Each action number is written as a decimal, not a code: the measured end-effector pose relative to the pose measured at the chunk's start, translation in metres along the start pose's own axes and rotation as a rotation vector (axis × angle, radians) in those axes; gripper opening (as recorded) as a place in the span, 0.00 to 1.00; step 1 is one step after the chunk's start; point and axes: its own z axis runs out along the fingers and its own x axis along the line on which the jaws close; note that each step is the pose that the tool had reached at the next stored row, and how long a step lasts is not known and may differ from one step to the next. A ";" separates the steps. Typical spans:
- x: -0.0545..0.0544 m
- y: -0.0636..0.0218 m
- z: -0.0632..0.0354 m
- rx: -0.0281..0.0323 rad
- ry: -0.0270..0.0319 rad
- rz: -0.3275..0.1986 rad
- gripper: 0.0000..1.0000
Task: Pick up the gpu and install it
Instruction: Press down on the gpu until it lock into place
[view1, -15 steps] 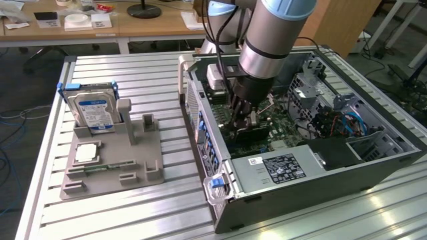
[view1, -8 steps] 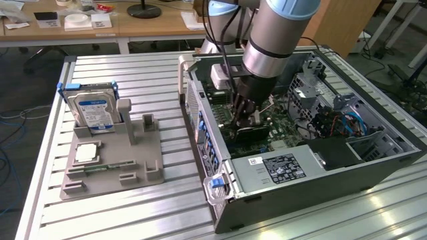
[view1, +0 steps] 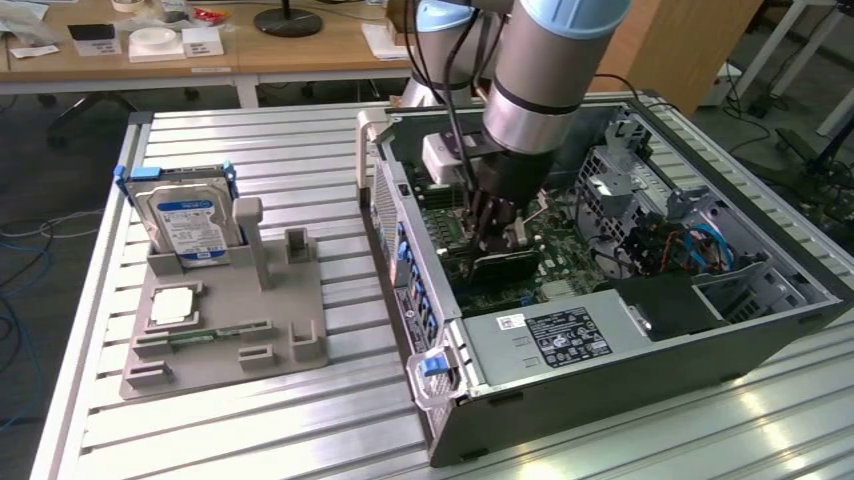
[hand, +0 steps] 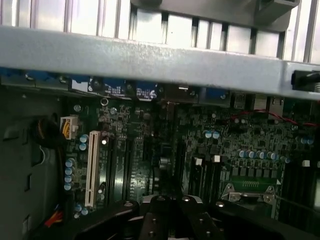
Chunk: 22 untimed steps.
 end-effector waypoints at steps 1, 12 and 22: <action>-0.001 -0.0001 0.0003 0.0087 0.0008 -0.001 0.11; -0.008 -0.0039 0.0028 0.0131 0.0129 0.034 0.11; -0.006 -0.0036 0.0129 0.0127 0.0182 0.052 0.11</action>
